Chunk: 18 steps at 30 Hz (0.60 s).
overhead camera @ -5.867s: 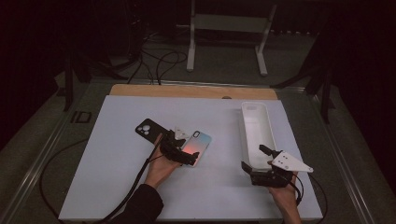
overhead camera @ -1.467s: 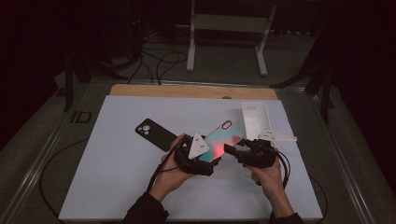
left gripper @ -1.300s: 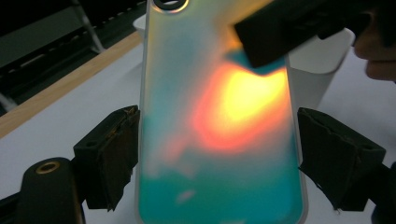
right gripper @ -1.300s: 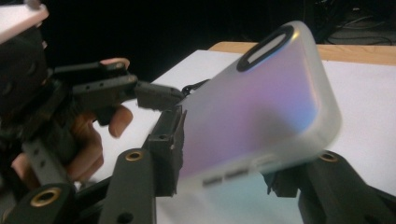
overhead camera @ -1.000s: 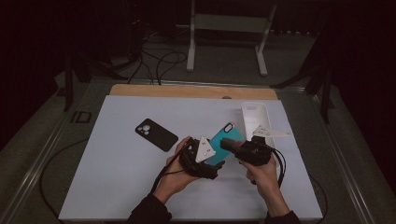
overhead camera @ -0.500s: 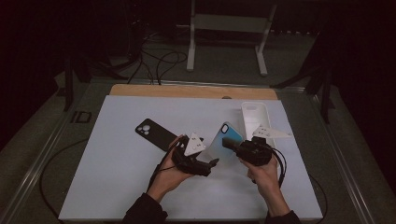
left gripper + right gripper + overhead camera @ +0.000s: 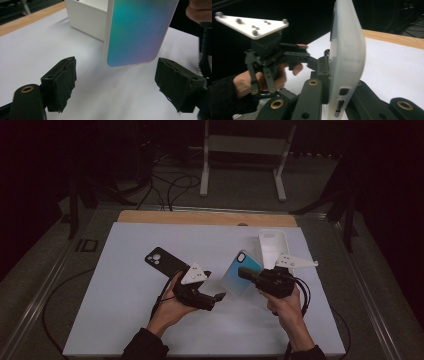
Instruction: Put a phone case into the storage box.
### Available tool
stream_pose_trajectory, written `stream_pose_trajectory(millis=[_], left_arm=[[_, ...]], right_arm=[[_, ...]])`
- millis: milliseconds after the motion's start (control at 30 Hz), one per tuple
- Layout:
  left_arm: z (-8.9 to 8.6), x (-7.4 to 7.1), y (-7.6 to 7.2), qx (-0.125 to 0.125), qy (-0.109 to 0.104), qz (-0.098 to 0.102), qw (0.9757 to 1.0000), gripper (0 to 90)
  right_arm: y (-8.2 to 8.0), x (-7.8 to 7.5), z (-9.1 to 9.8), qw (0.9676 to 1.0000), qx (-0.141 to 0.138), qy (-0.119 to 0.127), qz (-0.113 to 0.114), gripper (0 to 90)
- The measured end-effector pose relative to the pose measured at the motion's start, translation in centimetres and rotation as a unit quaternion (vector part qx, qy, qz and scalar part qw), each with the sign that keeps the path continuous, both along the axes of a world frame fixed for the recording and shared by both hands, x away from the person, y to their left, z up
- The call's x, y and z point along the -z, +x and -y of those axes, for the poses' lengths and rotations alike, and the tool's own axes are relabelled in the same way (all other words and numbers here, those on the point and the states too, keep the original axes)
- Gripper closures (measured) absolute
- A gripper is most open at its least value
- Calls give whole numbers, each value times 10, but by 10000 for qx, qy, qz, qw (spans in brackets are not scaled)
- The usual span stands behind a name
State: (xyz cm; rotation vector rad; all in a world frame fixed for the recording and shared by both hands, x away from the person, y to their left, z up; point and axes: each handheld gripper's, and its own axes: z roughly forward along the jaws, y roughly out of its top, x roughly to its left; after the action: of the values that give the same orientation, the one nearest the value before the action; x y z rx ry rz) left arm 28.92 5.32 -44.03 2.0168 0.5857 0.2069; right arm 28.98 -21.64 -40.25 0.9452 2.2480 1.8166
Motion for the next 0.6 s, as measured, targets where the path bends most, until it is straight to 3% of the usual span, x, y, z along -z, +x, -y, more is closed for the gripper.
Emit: stream_pose_trajectory(millis=[267, 500, 600], left_arm=[[2, 1, -1, 405, -152, -99, 9990, 283], [3, 2, -2, 769, -307, -193, 9964, 388], [3, 3, -2, 910, -399, -236, 9948, 409]], right_arm=[[-5, -3, -10, 9984, -559, 54, 75, 869], [-5, -2, -15, 9954, -950, 30, 125, 870], [-4, -1, -15, 9937, -1111, 133, 81, 870]])
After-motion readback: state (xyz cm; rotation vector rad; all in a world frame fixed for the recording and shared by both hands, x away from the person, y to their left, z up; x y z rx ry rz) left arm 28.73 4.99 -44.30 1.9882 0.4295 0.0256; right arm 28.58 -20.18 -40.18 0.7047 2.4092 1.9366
